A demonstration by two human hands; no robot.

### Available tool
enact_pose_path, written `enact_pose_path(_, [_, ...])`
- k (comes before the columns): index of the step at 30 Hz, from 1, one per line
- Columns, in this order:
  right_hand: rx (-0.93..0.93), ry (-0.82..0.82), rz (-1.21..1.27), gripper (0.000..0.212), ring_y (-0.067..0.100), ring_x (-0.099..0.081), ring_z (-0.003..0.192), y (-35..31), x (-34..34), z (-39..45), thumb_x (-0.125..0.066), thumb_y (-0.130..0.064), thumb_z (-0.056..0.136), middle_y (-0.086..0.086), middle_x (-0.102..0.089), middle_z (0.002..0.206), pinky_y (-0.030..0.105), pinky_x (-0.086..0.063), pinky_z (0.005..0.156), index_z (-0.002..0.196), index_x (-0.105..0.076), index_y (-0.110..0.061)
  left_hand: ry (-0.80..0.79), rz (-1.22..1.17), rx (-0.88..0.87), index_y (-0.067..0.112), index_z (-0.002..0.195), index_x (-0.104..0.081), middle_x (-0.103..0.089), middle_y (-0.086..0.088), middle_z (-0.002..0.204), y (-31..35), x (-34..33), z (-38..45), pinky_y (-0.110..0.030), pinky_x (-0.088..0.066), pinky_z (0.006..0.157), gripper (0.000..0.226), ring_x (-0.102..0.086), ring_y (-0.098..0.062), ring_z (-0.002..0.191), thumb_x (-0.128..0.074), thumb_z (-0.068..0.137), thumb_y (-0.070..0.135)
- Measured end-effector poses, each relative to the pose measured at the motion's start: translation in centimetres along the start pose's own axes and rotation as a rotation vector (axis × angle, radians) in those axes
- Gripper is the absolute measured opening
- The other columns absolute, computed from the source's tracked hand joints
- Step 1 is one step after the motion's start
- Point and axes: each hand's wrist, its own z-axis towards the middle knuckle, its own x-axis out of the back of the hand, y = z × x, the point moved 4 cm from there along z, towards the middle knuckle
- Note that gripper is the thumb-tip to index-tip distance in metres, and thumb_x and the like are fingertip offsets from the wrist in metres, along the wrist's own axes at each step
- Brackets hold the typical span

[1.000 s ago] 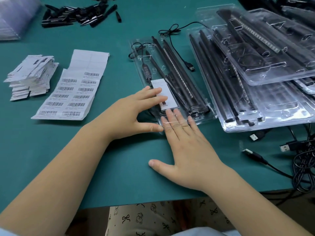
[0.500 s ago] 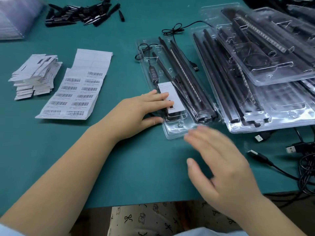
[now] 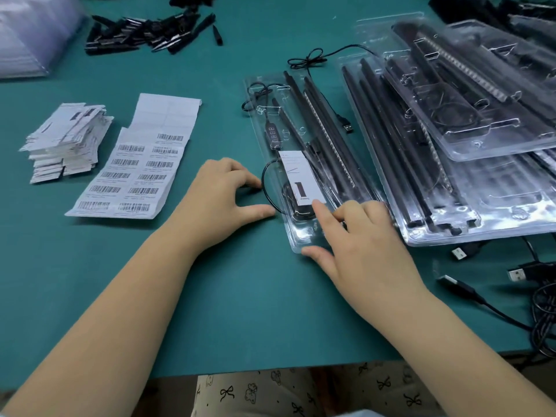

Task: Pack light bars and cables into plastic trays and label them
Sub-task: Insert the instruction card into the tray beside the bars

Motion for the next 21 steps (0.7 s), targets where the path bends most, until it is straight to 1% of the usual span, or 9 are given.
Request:
enact_pose_path(3, [0.041,0.023,-0.07,0.054,0.037,-0.056,0.077,0.0,-0.3,-0.3,-0.056,-0.039,0.086,0.017,-0.062,0.086,0.054,-0.051,0.079,0.121,-0.06,0.003,-0.021,-0.018,-0.074,0.021,0.113,-0.069,-0.054,0.006,0.11,0.5,-0.1,-0.1,-0.037,-0.035,0.099,0.035,-0.046,-0.019,0.108,-0.065,0.086,0.042])
enact_pose_path(5, [0.035,0.013,-0.112,0.055,0.035,-0.057,0.076,0.0,-0.4,-0.4,-0.046,-0.04,0.09,0.016,-0.062,0.087,0.052,-0.051,0.08,0.121,-0.06,0.002,-0.054,-0.014,-0.144,0.017,0.115,-0.068,-0.058,0.001,0.114,1.1,-0.1,-0.2,-0.042,-0.037,0.098,0.039,-0.048,-0.021,0.107,-0.05,0.088,0.039])
enact_pose_path(7, [0.017,0.007,-0.114,0.055,0.034,-0.056,0.076,0.0,-0.5,-0.4,-0.047,-0.041,0.089,0.015,-0.062,0.086,0.052,-0.051,0.08,0.121,-0.06,0.002,-0.042,0.039,-0.19,0.014,0.111,-0.07,-0.06,-0.002,0.112,1.6,-0.4,0.0,-0.044,-0.04,0.094,0.038,-0.05,-0.025,0.104,-0.048,0.09,0.037])
enact_pose_path(9, [0.013,0.004,-0.111,0.055,0.035,-0.057,0.076,0.0,-0.5,-0.4,-0.058,-0.04,0.086,0.015,-0.062,0.086,0.054,-0.05,0.081,0.12,-0.061,0.003,0.014,0.06,-0.188,0.014,0.101,-0.073,-0.062,-0.003,0.105,1.8,-0.8,0.3,-0.04,-0.041,0.09,0.028,-0.053,-0.027,0.099,-0.058,0.092,0.035])
enact_pose_path(12, [0.021,0.001,-0.125,0.057,0.034,-0.057,0.076,0.0,-0.5,-0.4,-0.069,-0.04,0.081,0.014,-0.062,0.083,0.055,-0.05,0.083,0.119,-0.062,0.003,0.083,-0.142,-0.071,0.026,0.092,-0.072,-0.059,0.007,0.094,1.2,-0.6,0.8,-0.024,-0.038,0.084,0.013,-0.053,-0.015,0.094,-0.073,0.081,0.033])
enact_pose_path(15, [0.017,0.015,-0.116,0.058,0.034,-0.058,0.077,0.1,-0.6,-0.4,-0.07,-0.04,0.08,0.013,-0.062,0.083,0.054,-0.05,0.084,0.119,-0.062,0.002,0.042,-0.33,-0.02,0.039,0.097,-0.067,-0.063,0.018,0.095,0.6,-0.3,0.7,-0.021,-0.044,0.087,0.026,-0.059,-0.004,0.091,-0.078,0.075,0.03])
enact_pose_path(17, [0.018,0.025,-0.104,0.056,0.034,-0.058,0.077,0.1,-0.6,-0.4,-0.068,-0.039,0.082,0.014,-0.062,0.084,0.054,-0.05,0.083,0.119,-0.062,0.003,0.02,-0.367,-0.003,0.038,0.098,-0.067,-0.067,0.018,0.094,0.5,-0.4,0.6,-0.018,-0.046,0.084,0.029,-0.061,0.003,0.085,-0.08,0.075,0.026])
enact_pose_path(19, [0.018,0.037,-0.091,0.054,0.034,-0.058,0.077,0.1,-0.6,-0.4,-0.056,-0.04,0.088,0.015,-0.062,0.085,0.054,-0.05,0.083,0.12,-0.061,0.003,0.049,-0.343,0.027,0.034,0.096,-0.066,-0.068,0.016,0.091,0.4,-0.6,0.6,-0.017,-0.046,0.083,0.029,-0.061,0.002,0.086,-0.081,0.073,0.027])
enact_pose_path(21, [0.012,0.046,-0.086,0.055,0.035,-0.059,0.078,0.1,-0.5,-0.4,-0.044,-0.039,0.09,0.016,-0.063,0.087,0.053,-0.05,0.082,0.12,-0.061,0.004,0.104,-0.24,0.044,0.032,0.091,-0.06,-0.062,0.02,0.086,0.5,-0.5,0.7,-0.017,-0.041,0.078,0.029,-0.056,-0.004,0.087,-0.081,0.072,0.034])
